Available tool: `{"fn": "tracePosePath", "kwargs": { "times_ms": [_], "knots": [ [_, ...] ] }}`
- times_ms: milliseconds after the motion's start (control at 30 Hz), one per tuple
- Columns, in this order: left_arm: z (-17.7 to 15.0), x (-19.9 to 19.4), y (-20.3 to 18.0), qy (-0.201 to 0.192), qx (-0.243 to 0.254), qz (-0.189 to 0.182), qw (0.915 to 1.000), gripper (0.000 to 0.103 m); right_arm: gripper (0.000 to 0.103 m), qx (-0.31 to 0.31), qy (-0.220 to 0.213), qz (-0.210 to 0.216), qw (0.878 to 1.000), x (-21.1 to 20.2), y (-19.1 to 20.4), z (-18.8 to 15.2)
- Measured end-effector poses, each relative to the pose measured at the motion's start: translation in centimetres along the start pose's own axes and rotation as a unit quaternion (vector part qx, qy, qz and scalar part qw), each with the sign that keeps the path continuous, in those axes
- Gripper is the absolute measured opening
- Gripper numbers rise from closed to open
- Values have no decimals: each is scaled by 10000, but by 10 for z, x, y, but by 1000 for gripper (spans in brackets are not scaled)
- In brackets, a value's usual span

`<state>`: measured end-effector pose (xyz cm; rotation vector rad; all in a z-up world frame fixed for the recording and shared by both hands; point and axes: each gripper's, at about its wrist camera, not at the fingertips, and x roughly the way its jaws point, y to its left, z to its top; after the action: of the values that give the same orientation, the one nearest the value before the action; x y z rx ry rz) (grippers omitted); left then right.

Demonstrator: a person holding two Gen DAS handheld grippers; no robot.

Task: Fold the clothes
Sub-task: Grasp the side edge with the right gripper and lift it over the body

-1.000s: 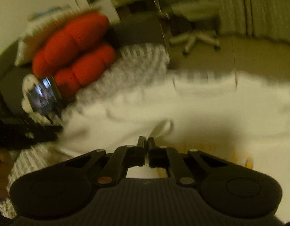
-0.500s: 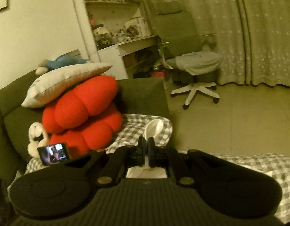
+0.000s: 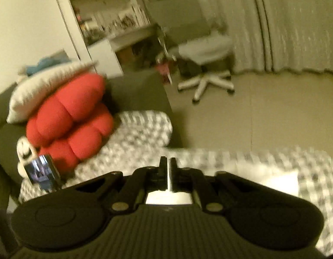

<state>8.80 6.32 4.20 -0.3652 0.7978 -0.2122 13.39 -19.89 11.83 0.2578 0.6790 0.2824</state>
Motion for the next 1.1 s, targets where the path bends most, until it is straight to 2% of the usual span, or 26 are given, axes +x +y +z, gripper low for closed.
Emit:
{"fn": "tracePosePath", "kwargs": {
  "times_ms": [67, 100, 133, 200, 367, 467, 500, 667, 833, 900, 1000, 1100],
  "knots": [
    [1, -1, 2, -31, -29, 22, 10000, 44, 17, 201, 278, 20, 9994, 13, -17, -13],
    [1, 0, 3, -26, -56, 34, 10000, 44, 22, 298, 398, 51, 9988, 20, -22, -19],
    [1, 0, 3, -16, -85, 46, 10000, 44, 31, 392, 515, 87, 9979, 27, -27, -25],
    [2, 0, 6, -2, -167, 51, 9998, 44, 39, 536, 720, 148, 9959, 39, -35, -36],
    [1, -5, -1, -26, -83, -104, 9999, 45, 39, 518, 921, 74, 9944, 53, -38, -48],
    [0, -7, -7, -15, 17, -283, 9996, 46, 13, 311, 828, 5, 9961, 53, -29, -49],
    [-1, -8, -8, -9, 73, -319, 9995, 49, 11, 240, 793, -21, 9966, 53, -25, -49],
    [-3, -10, -15, -66, 357, -501, 9981, 51, 9, 262, 13, 215, 9994, 18, -11, -27],
    [-10, -7, -30, -122, 739, -606, 9953, 57, 9, 296, -790, 462, 9954, -19, 3, -4],
    [-10, -2, -33, -216, 820, -502, 9951, 57, 9, 309, -1110, 560, 9918, -34, 8, 5],
    [-9, 10, -36, -411, 1011, -219, 9938, 58, 9, 344, -1263, 480, 9902, -40, 5, 8],
    [-9, 26, -34, -394, 1280, 87, 9910, 58, 9, 404, -1365, 418, 9889, -44, -1, 10]
  ]
}}
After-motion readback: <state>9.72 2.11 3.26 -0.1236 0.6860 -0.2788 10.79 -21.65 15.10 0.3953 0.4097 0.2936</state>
